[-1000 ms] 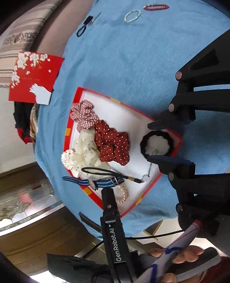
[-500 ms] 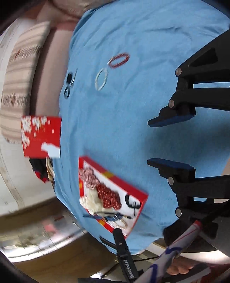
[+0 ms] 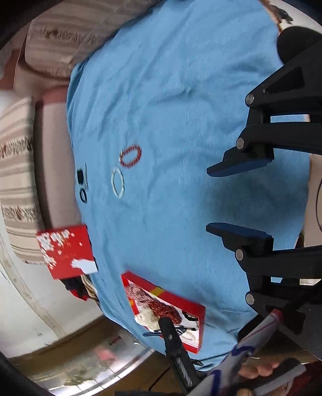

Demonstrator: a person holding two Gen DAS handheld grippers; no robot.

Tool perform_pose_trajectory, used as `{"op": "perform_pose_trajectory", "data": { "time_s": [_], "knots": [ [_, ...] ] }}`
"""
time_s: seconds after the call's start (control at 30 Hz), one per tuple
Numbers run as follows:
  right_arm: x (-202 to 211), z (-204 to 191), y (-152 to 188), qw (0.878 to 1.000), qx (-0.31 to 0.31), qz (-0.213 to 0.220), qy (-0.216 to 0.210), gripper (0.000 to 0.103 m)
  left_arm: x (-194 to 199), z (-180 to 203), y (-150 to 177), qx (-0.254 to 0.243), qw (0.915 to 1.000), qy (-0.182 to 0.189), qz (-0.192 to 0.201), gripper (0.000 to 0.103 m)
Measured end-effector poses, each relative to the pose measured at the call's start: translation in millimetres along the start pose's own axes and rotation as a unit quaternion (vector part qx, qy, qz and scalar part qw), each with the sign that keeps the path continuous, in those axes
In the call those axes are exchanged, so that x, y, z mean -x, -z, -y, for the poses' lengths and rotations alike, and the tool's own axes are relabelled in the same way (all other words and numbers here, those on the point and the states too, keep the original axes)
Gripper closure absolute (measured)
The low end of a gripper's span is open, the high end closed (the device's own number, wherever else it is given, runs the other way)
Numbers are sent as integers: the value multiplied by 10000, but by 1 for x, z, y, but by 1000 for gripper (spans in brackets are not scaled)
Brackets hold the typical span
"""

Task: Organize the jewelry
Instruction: 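Move both tools back toward the white and red bead bracelets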

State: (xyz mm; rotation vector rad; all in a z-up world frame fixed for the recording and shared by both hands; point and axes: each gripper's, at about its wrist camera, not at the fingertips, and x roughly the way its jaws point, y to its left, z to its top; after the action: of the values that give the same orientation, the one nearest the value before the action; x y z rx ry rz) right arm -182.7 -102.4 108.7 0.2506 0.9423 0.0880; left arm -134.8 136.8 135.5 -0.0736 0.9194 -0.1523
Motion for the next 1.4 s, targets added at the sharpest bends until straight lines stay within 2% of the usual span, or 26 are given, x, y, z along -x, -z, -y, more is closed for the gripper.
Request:
{"op": "perform_pose_trajectory", "data": {
  "time_s": [0.1, 0.23, 0.4, 0.53, 0.87, 1.03, 1.13, 1.23, 1.4],
  "knots": [
    [14, 11, 3, 9997, -41, 115, 229, 59, -13, 17, -1, -167, 9998, 4, -77, 47],
    [17, 26, 7, 9990, -207, 78, 399, 59, -25, 34, 2, -246, 9992, 197, -245, 47],
    [15, 32, 13, 9985, -286, 49, 470, 59, -34, 46, 8, -471, 9981, 178, -367, 47],
    [16, 33, 12, 9983, -305, 59, 483, 59, -33, 46, 6, -411, 9985, 217, -289, 47],
    [8, 29, 12, 9988, -251, 31, 422, 59, -38, 36, 10, -276, 9988, 110, -387, 47],
    [-4, 38, 11, 9988, -388, -37, 290, 59, -17, 28, 13, -163, 9998, 84, -103, 47],
    [-15, 46, 6, 9986, -508, -69, 157, 59, -8, 25, 16, -169, 9998, 38, -44, 43],
    [-22, 53, -1, 9984, -555, -52, 64, 59, -7, 26, 17, -272, 9996, -17, -110, 43],
    [-30, 74, -14, 9965, -840, 48, -21, 59, -14, 39, 7, -728, 9972, -101, -120, 42]
  ]
}}
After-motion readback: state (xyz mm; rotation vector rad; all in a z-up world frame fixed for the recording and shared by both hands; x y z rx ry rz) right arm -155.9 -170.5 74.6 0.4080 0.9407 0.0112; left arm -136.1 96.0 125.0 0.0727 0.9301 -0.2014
